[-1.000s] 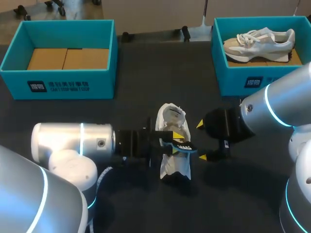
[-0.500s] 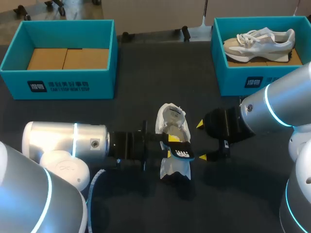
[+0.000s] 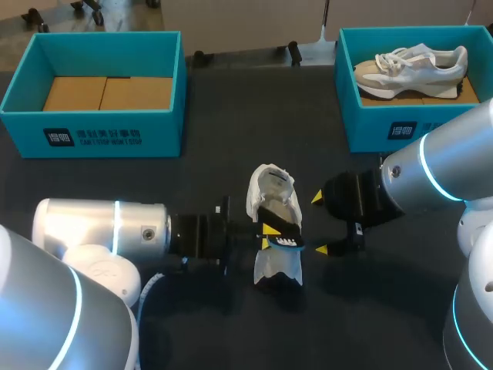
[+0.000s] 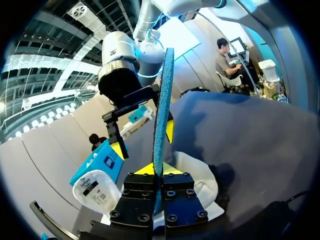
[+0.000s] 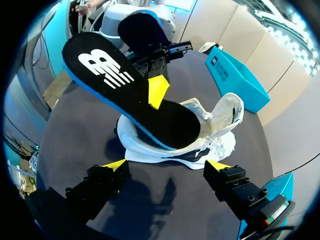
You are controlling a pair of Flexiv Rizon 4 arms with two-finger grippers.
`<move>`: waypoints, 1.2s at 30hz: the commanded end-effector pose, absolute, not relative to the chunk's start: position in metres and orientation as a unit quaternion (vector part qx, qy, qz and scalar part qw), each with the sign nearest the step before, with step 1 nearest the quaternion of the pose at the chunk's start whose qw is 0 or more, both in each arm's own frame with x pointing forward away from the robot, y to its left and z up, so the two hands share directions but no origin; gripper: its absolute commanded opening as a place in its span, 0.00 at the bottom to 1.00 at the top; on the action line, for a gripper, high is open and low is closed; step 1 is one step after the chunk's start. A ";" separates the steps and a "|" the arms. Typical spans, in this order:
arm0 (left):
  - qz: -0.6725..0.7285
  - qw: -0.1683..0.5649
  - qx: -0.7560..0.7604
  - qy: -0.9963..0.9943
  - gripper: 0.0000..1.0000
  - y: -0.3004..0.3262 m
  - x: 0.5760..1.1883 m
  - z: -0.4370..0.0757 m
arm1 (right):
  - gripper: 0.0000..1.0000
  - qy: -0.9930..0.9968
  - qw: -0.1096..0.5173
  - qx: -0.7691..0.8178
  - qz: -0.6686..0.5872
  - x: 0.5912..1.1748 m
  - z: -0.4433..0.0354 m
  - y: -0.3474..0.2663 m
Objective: Take the shoe out of the shoebox, open the shoe tongue, remove and reinsert the insole, then place the shoe into the shoebox
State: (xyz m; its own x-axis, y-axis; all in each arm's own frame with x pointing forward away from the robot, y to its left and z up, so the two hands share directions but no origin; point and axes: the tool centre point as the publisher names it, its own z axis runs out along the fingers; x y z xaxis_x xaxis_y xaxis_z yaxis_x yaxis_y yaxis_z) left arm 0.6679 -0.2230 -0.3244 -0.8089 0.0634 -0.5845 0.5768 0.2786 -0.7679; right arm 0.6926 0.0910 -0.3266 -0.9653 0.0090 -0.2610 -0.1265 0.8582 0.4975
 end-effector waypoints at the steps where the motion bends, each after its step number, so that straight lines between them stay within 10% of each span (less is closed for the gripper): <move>1: -0.561 0.232 0.210 0.767 0.00 -0.228 0.674 -0.331 | 1.00 0.955 0.129 -0.031 0.266 0.692 -0.327 0.091; 18: -0.534 0.249 0.204 0.782 0.00 -0.222 0.696 -0.350 | 1.00 0.955 0.129 -0.031 0.266 0.692 -0.327 0.091; 20: -0.537 0.246 0.204 0.781 0.26 -0.222 0.693 -0.347 | 1.00 0.955 0.129 -0.031 0.266 0.692 -0.327 0.091; 23: -0.546 0.245 0.205 0.775 0.30 -0.223 0.688 -0.340 | 1.00 0.955 0.129 -0.031 0.266 0.692 -0.327 0.091; 36: -0.563 0.234 0.201 0.767 0.15 -0.213 0.666 -0.320 | 1.00 0.955 0.129 -0.031 0.266 0.692 -0.327 0.091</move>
State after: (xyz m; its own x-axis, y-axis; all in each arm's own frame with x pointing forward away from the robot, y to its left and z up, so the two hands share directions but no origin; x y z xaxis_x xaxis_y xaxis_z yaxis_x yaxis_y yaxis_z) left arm 0.6740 -0.2229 -0.3238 -0.8106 0.0407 -0.5842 0.5702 0.2818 -0.7716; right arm 0.6927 0.0910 -0.3266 -0.9653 0.0090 -0.2610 -0.1265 0.8582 0.4975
